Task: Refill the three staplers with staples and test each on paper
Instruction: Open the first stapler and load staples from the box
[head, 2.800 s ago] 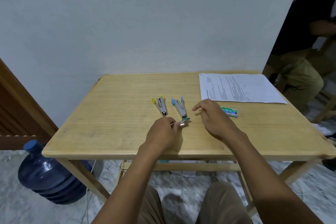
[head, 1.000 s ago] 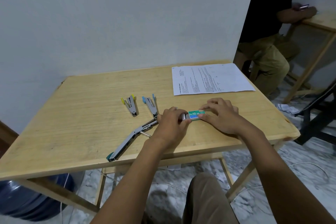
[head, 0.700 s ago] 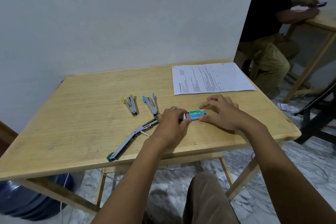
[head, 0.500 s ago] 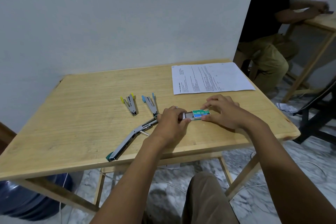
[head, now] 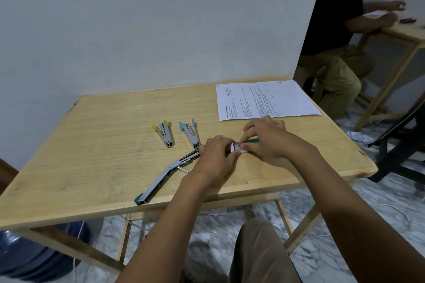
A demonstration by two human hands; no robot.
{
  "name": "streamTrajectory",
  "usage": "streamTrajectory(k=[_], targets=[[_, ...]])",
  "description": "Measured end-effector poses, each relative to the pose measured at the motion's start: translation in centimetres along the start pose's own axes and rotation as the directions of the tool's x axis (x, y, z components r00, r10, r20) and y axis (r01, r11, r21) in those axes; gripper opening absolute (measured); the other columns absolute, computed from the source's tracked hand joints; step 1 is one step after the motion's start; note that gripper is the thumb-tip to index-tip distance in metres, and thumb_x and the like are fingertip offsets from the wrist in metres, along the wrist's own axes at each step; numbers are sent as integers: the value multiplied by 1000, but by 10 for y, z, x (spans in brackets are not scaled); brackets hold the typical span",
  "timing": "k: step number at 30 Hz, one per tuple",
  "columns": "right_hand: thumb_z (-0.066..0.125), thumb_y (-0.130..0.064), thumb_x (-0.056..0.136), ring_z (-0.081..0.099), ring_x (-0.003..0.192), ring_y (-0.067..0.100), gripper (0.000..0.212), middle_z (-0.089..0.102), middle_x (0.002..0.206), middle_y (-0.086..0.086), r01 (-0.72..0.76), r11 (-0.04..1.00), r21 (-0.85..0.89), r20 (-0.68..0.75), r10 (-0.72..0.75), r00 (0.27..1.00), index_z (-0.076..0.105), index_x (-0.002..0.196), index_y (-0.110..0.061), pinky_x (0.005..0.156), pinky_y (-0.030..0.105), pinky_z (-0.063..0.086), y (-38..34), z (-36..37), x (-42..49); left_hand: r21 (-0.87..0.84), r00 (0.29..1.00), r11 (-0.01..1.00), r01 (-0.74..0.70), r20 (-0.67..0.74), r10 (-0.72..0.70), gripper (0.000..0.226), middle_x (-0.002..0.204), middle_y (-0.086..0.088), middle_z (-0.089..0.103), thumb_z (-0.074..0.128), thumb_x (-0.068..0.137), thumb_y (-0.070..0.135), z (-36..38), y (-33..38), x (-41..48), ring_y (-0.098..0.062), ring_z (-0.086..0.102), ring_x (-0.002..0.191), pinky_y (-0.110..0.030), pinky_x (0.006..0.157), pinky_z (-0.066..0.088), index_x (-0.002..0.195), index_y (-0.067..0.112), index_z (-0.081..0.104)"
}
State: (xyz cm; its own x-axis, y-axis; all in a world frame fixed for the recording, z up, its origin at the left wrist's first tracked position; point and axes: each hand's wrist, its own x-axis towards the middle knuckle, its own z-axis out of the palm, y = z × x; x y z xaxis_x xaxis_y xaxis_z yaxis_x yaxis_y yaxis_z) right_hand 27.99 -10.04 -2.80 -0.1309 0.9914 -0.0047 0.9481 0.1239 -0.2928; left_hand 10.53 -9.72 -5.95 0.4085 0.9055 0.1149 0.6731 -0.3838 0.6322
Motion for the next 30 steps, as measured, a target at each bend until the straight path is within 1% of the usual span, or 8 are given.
streamTrajectory(k=[4, 8, 10, 14, 19, 25, 28, 30], targets=[[66, -54, 85, 30, 127, 13, 13, 51, 128, -19, 30, 998, -57, 92, -25, 995, 73, 92, -47, 101, 40, 17, -3, -9, 7, 10, 1000, 1000, 7, 4, -7, 34, 112, -2, 58, 57, 96, 36, 1, -1, 1, -21, 47, 111, -34, 86, 25, 125, 19, 62], [69, -51, 83, 34, 123, 15, 8, 53, 113, -23, 52, 998, -20, 106, -49, 993, 73, 81, -45, 97, 36, 19, -1, -9, 11, 11, 1000, 1000, 10, 5, -10, 33, 110, -3, 58, 57, 97, 36, 0, -1, 1, -22, 47, 111, -34, 86, 25, 124, 19, 63], [68, -49, 85, 34, 121, 12, 9, 51, 112, -24, 82, 996, -34, 121, -77, 990, 73, 82, -42, 94, 35, 18, -1, -8, 12, 11, 1000, 1000, 11, 7, -11, 31, 108, -2, 57, 57, 96, 36, 0, 0, 1, -22, 47, 110, -35, 86, 25, 122, 20, 63], [64, -50, 88, 30, 123, 10, 9, 45, 119, -24, 153, 987, -57, 192, -140, 971, 70, 94, -47, 93, 33, 14, 0, -12, 15, 15, 1000, 1000, 14, 13, -15, 28, 103, -2, 57, 57, 96, 38, 1, -1, 1, -22, 48, 106, -35, 84, 26, 114, 19, 67], [59, -56, 89, 31, 125, 11, 16, 47, 135, -20, 230, 968, -103, 323, -186, 928, 66, 104, -57, 94, 34, 18, 3, -24, 21, 23, 1000, 1000, 15, 11, -16, 26, 96, -1, 53, 58, 95, 38, 0, -1, 2, -21, 47, 100, -34, 80, 24, 108, 17, 68], [64, -54, 86, 32, 117, 9, 6, 49, 124, -22, 288, 940, -181, 297, -227, 927, 64, 91, -51, 103, 39, 20, -1, -25, 28, 20, 1000, 1000, 11, 13, -11, 28, 99, -1, 54, 58, 95, 37, 0, -1, 2, -23, 48, 104, -34, 81, 25, 115, 19, 67], [66, -58, 79, 37, 109, 8, 14, 54, 107, -26, 280, 949, -147, 244, -240, 940, 63, 84, -45, 102, 38, 24, 5, -20, 28, 26, 1000, 1000, 12, 11, -13, 31, 106, -2, 56, 57, 96, 36, 0, -1, 2, -22, 47, 108, -34, 84, 24, 122, 19, 64], [61, -68, 70, 42, 110, 15, 25, 59, 101, -24, 223, 973, -67, 213, -204, 955, 63, 84, -47, 103, 42, 30, 9, -16, 27, 27, 1000, 1000, 6, 8, -7, 33, 106, -2, 56, 57, 96, 36, -1, -1, 2, -22, 47, 108, -34, 84, 24, 124, 18, 63]])
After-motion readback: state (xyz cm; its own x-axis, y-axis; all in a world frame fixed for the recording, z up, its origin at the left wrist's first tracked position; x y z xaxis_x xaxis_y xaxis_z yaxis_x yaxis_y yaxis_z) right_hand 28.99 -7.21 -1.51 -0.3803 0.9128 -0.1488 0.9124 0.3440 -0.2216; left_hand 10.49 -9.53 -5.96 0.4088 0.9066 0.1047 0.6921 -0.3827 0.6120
